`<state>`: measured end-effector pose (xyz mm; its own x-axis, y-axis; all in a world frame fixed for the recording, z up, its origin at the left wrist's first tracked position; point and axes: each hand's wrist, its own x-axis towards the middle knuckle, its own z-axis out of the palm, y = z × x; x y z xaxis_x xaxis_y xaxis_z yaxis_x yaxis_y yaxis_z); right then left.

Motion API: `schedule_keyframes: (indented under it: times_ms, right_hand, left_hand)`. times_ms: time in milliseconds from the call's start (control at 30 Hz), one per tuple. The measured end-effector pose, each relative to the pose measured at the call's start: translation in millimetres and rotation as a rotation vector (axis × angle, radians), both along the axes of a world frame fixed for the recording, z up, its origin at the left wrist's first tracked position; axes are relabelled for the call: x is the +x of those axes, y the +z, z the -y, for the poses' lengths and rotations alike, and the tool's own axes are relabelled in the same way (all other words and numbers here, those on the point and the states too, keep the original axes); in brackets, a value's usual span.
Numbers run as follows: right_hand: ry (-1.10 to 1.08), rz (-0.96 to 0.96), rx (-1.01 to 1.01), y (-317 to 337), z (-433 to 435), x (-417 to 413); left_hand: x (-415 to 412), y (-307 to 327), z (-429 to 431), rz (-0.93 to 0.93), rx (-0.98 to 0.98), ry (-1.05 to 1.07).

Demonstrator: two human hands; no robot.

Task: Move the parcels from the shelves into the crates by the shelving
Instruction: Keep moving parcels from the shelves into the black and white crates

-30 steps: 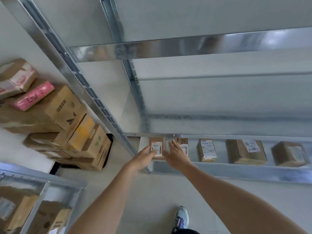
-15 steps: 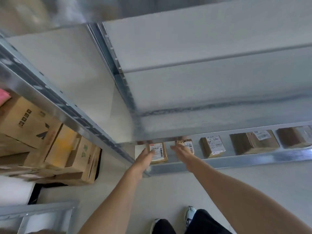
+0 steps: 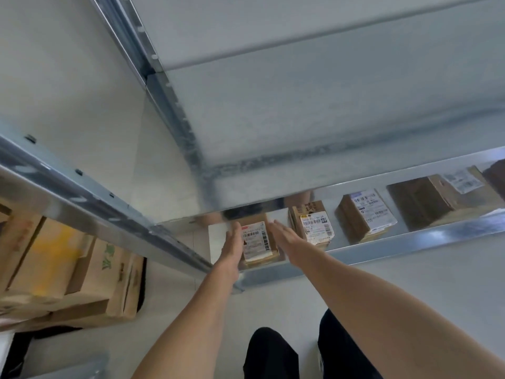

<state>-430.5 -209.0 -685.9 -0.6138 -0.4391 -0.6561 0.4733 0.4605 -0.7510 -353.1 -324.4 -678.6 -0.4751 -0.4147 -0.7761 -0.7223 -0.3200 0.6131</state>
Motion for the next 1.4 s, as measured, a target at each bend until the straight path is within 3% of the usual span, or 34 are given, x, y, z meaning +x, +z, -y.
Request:
schedule_keyframes:
  times_ms: [300,800,967,1200,1400]
  right_hand:
    - [0.007,0.016,-0.059,4,15,13]
    - [-0.209,-0.041,-0.100,165,-68,60]
    - [-0.375,0.002,-0.009,198,-136,86]
    - [-0.681,-0.050,-0.037,238,-255,109]
    - [-0.897,-0.162,-0.047,299,-371,116]
  left_hand:
    - [4,-3,5,-0.072,0.024,0.037]
    - [33,150,-51,-0.153,0.069,-0.226]
    - [35,187,-108,-0.132,0.129,-0.441]
    - [15,235,-220,-0.149,0.179,-0.800]
    - [-8,299,-347,-0.277,0.172,-1.037]
